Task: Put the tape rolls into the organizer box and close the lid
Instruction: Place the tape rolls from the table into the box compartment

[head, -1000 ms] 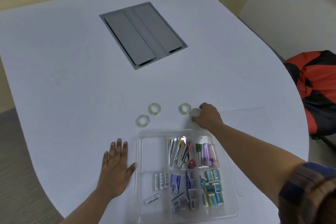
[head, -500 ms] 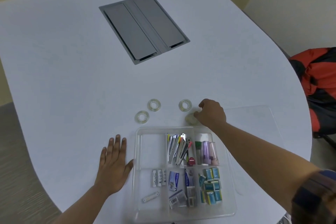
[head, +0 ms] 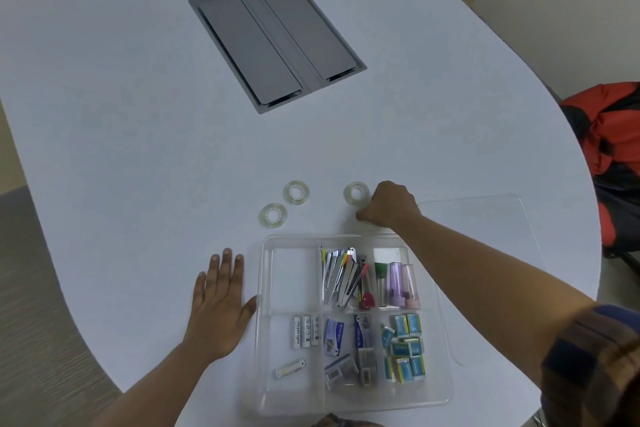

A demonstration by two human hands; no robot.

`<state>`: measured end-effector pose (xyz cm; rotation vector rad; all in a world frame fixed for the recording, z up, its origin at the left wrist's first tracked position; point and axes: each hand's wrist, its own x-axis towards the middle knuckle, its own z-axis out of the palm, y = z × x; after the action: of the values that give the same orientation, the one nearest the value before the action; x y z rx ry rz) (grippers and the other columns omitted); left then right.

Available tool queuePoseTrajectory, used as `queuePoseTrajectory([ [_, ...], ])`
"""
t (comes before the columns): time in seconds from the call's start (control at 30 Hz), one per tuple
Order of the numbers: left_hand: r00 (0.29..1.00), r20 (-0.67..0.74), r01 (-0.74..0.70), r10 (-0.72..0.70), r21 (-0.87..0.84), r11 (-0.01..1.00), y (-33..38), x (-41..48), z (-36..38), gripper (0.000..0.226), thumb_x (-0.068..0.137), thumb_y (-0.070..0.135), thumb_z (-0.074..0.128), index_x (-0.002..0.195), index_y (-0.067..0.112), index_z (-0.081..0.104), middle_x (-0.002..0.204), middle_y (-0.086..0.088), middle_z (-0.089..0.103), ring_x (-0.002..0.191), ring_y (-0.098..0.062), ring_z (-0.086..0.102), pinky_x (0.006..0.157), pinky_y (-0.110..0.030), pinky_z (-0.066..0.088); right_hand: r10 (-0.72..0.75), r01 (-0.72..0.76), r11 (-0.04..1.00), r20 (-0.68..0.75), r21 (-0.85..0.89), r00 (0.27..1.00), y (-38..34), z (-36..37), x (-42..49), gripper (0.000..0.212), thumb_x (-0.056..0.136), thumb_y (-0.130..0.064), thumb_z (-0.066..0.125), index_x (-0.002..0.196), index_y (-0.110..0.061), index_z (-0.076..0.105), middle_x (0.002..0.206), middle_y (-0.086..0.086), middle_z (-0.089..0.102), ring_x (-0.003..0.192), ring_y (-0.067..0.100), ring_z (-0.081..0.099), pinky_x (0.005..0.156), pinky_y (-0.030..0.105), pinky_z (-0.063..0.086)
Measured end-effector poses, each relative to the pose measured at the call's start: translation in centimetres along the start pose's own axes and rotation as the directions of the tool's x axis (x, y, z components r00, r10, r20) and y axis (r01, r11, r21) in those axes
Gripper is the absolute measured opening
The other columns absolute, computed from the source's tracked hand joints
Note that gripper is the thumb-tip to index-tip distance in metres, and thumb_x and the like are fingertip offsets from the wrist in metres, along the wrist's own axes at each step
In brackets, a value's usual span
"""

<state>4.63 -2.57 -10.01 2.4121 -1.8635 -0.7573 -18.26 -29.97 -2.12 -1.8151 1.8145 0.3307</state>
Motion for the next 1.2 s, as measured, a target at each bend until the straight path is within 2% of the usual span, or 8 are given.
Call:
queuePoseTrajectory([
  [0.13, 1.000, -0.016, 0.002, -0.002, -0.011, 1.000, -0.1, 0.0, 0.1, 0.084, 0.085, 0.067, -0.008, 0.149, 0.012, -0.004, 0.159, -0.009, -0.010, 0.146, -0.026, -0.012, 0.118, -0.048, 0.001, -0.253, 0.277, 0.944, -0.142, 0.181, 0.957, -0.6, -0.2, -2.8, 0.046, 0.064, -0.027, 0.081, 0.105, -0.018, 0.061, 0.101, 0.003, 0.061, 0.086, 0.021, 0.059, 0.070, 0.031, 0.048],
  [0.23, 1.000, -0.018, 0.001, -0.002, -0.010, 1.000, 0.0, 0.1, 0.1, 0.083, 0.085, 0.067, -0.007, 0.149, 0.013, -0.005, 0.159, -0.009, -0.011, 0.146, -0.026, -0.014, 0.117, -0.047, -0.001, -0.455, 0.467, 0.842, -0.109, 0.269, 0.884, -1.4, 0.8, -6.3, 0.047, 0.067, -0.022, 0.082, 0.109, -0.022, 0.061, 0.110, 0.003, 0.058, 0.088, 0.017, 0.061, 0.077, 0.038, 0.056],
  [0.37, 1.000, -0.013, 0.002, -0.002, 0.010, 1.000, -0.1, 0.1, 0.2, 0.083, 0.083, 0.069, -0.011, 0.147, 0.016, -0.013, 0.157, -0.007, -0.018, 0.144, -0.025, -0.020, 0.116, -0.045, -0.007, -0.641, 0.623, 0.761, 0.056, 0.181, 0.766, -2.4, 3.2, -10.1, 0.049, 0.071, -0.028, 0.080, 0.116, -0.024, 0.061, 0.109, -0.001, 0.060, 0.095, 0.015, 0.058, 0.086, 0.036, 0.051],
  [0.47, 1.000, -0.014, 0.000, 0.000, 0.001, 1.000, -0.2, 0.1, 0.3, 0.082, 0.085, 0.069, -0.007, 0.147, 0.017, -0.013, 0.158, -0.006, -0.017, 0.144, -0.025, -0.020, 0.116, -0.045, -0.006, -0.724, 0.730, 0.683, 0.144, 0.012, 0.674, -3.0, 5.2, -11.5, 0.049, 0.074, -0.032, 0.076, 0.119, -0.026, 0.059, 0.116, -0.001, 0.060, 0.103, 0.019, 0.055, 0.089, 0.034, 0.045],
  [0.73, 1.000, -0.026, 0.005, -0.005, -0.010, 1.000, -0.4, 0.2, 0.8, 0.080, 0.087, 0.068, 0.000, 0.149, 0.018, -0.012, 0.159, -0.005, -0.016, 0.145, -0.022, -0.020, 0.117, -0.046, -0.006, -0.734, 0.787, 0.472, 0.318, -0.397, 0.600, -3.8, 8.1, -11.6, 0.043, 0.080, -0.030, 0.074, 0.120, -0.022, 0.060, 0.114, 0.002, 0.063, 0.105, 0.025, 0.054, 0.086, 0.038, 0.043],
  [0.97, 0.999, -0.034, 0.002, -0.003, -0.012, 1.000, -0.2, 0.1, 0.6, 0.080, 0.087, 0.068, -0.001, 0.148, 0.018, -0.012, 0.158, -0.005, -0.017, 0.144, -0.022, -0.021, 0.117, -0.045, -0.006, -0.710, 0.783, 0.403, 0.378, -0.473, 0.594, -3.9, 8.7, -11.0, 0.031, 0.081, -0.023, 0.070, 0.112, -0.020, 0.064, 0.103, 0.002, 0.067, 0.101, 0.025, 0.052, 0.081, 0.038, 0.044],
  [1.1, 0.999, -0.039, 0.001, -0.001, 0.002, 1.000, -0.2, 0.0, 0.6, 0.080, 0.087, 0.068, -0.002, 0.149, 0.018, -0.010, 0.159, -0.006, -0.015, 0.145, -0.023, -0.019, 0.117, -0.045, -0.006, -0.650, 0.775, 0.511, 0.423, -0.372, 0.631, -3.9, 7.6, -10.7, 0.043, 0.084, -0.029, 0.067, 0.126, -0.022, 0.059, 0.115, 0.007, 0.065, 0.112, 0.027, 0.053, 0.084, 0.039, 0.046],
  [1.2, 0.999, -0.043, -0.003, 0.003, 0.005, 1.000, -0.2, -0.1, 0.6, 0.079, 0.088, 0.066, -0.003, 0.149, 0.017, -0.008, 0.159, -0.007, -0.014, 0.145, -0.024, -0.018, 0.117, -0.045, -0.004, -0.674, 0.747, 0.635, 0.331, -0.198, 0.661, -4.0, 5.8, -10.3, 0.045, 0.083, -0.038, 0.066, 0.126, -0.027, 0.058, 0.122, 0.002, 0.064, 0.114, 0.022, 0.055, 0.091, 0.039, 0.046],
])
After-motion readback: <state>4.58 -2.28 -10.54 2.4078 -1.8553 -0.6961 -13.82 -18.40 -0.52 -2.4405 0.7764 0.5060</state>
